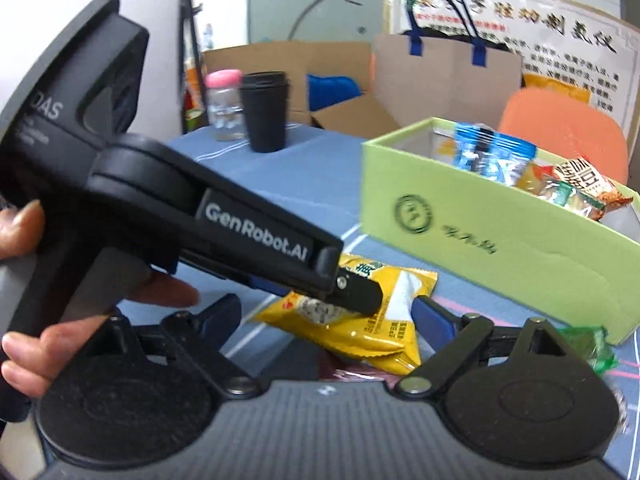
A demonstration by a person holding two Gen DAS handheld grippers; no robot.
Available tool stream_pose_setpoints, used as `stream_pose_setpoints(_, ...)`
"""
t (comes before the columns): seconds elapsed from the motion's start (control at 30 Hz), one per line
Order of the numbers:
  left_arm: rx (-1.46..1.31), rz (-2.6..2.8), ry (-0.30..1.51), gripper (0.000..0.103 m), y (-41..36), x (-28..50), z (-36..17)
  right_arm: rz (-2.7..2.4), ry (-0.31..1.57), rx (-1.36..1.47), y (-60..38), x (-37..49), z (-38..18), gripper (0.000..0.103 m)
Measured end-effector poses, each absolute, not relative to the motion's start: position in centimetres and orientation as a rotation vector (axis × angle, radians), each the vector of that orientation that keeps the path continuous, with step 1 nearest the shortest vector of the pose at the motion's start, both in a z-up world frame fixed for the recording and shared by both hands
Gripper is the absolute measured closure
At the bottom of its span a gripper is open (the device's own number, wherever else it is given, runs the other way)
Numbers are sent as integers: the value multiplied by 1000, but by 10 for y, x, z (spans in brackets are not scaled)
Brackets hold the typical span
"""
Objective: Organize snacks
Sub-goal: 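Grasp the yellow chip bag with the left gripper and lift it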
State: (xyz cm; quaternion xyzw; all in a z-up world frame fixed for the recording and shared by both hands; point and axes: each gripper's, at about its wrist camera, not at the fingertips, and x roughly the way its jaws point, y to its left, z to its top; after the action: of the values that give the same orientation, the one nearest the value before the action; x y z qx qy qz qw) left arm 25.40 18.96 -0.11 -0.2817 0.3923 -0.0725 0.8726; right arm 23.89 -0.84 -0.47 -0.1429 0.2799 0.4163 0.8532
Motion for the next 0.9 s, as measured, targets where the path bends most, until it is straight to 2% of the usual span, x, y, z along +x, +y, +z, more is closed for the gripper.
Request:
stream_pose_setpoints(0.2, -646, -175, 802, 78, 173, 177, -14, 854, 528, -334, -27, 160, -10, 10)
stream_pose_setpoints(0.33, -589, -193, 792, 74, 153, 150, -11, 815, 539, -324, -41, 133, -13, 11)
stream_pose_setpoints(0.43, -562, -163, 780, 67, 149, 141, -7, 806, 559, -270, -54, 126, -14, 11)
stream_pose_setpoints(0.57, -596, -112, 725, 47, 162, 129, 3, 839, 647, -129, -71, 137, -19, 11)
stream_pose_setpoints(0.83, -605, -133, 770, 46, 160, 150, -5, 795, 681, -134, -51, 150, -29, 11)
stream_pose_setpoints(0.9, -583, -137, 777, 49, 154, 153, -9, 780, 674, -150, -46, 148, -31, 11)
